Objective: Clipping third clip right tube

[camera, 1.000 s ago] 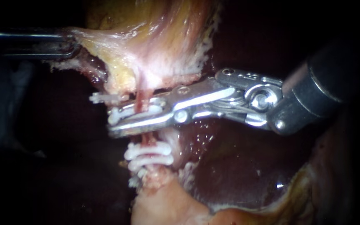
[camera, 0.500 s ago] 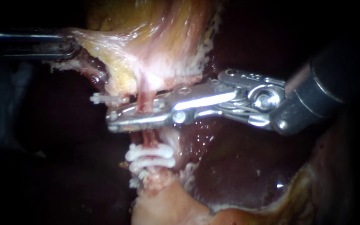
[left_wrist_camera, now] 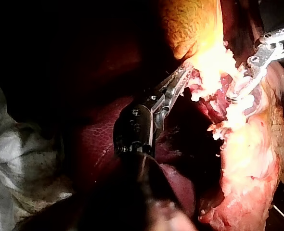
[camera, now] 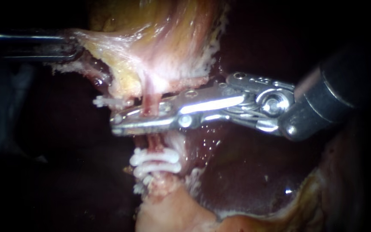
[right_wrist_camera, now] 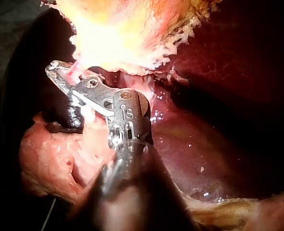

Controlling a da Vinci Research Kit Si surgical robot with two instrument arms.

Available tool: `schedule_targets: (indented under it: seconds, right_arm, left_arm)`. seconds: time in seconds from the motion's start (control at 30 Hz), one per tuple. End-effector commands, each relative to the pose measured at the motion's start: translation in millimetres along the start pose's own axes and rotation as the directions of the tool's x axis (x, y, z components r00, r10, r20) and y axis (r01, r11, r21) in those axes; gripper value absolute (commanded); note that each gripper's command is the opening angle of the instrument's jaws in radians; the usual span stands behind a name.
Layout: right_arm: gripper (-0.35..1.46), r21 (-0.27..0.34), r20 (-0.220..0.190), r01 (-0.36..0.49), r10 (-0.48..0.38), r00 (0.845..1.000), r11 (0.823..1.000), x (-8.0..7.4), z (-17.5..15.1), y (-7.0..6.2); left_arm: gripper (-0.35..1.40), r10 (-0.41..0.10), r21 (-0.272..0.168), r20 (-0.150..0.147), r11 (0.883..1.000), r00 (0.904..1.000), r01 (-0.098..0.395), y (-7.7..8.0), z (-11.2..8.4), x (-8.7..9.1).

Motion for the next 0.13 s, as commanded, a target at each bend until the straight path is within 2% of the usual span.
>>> schedule_targets:
  seconds: [0.03, 0.13]
  right_arm:
    - [-0.35, -0.001, 0.0, 0.0, 0.0, 1.0, 1.0, -0.1, -0.1, 0.1]
    - [-0.35, -0.001, 0.0, 0.0, 0.0, 1.0, 1.0, -0.2, -0.1, 0.1]
  left_arm:
    - [-0.35, 0.0, 0.0, 0.0, 1.0, 1.0, 0.0, 0.0, 0.0, 0.0]
    - [-0.35, 0.0, 0.0, 0.0, 1.0, 1.0, 0.0, 0.0, 0.0, 0.0]
